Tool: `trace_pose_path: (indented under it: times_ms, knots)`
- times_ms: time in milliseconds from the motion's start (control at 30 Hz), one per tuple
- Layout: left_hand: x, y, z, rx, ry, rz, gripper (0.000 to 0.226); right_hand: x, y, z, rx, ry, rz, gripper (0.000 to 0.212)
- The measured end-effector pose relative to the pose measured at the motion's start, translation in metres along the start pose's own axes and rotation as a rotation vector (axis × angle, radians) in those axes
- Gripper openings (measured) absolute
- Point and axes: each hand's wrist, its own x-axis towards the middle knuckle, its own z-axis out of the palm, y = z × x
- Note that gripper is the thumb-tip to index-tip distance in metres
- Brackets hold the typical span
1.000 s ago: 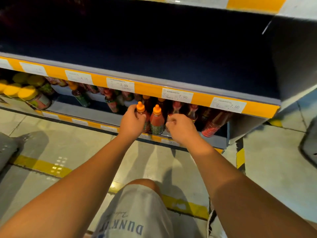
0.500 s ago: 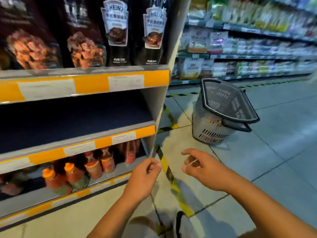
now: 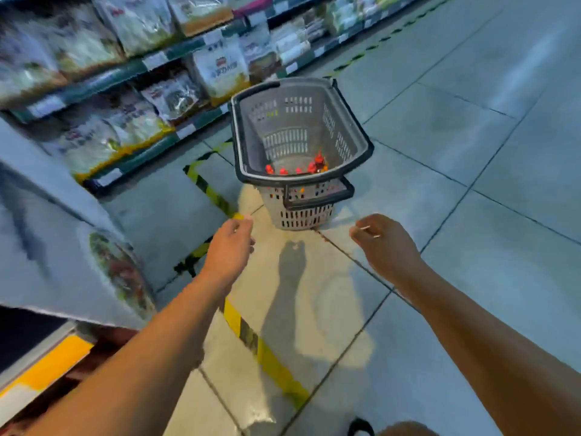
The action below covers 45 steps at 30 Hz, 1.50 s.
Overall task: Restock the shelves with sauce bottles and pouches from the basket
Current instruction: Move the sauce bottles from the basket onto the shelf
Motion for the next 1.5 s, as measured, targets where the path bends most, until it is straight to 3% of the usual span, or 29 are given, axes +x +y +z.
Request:
trace_pose_path:
  times_ms: [200,433,533,600,733,833,933,1067,1233,1500]
  knots:
    - [0.038,0.081,0.011,0.317,0.041,-0.167,0.058,0.069,-0.009,-0.086,-0.005,-0.003,0.161,0.029]
    - [0.105,0.142,-0.005,0.414,0.084,-0.204,0.048,0.172,-0.050,-0.141,-0.091,-0.033,0.246,0.039]
    - [0.170,0.157,-0.012,0.395,0.136,-0.185,0.043,0.242,-0.064,-0.131,-0.101,-0.018,0.247,0.044]
    - [0.226,0.159,-0.013,0.392,0.154,-0.204,0.054,0.292,-0.068,-0.114,-0.113,-0.023,0.248,0.049]
    - [0.326,0.144,0.001,0.408,0.179,-0.342,0.074,0.373,-0.067,-0.070,-0.127,-0.094,0.309,0.065]
    - [0.361,0.125,0.014,0.432,0.098,-0.427,0.070,0.407,-0.060,-0.040,-0.172,-0.173,0.353,0.072]
    - [0.363,0.107,0.020,0.426,0.020,-0.378,0.057,0.417,-0.048,-0.020,-0.208,-0.222,0.324,0.056]
    - [0.356,0.102,0.027,0.308,0.107,-0.271,0.029,0.412,-0.031,-0.011,-0.286,-0.184,0.337,0.031]
    - [0.357,0.095,0.027,0.129,0.196,-0.443,0.035,0.408,-0.024,-0.002,-0.227,-0.106,0.388,0.028]
    - [0.351,0.101,0.020,0.143,0.171,-0.408,0.024,0.378,-0.034,-0.010,-0.087,-0.044,0.464,0.028]
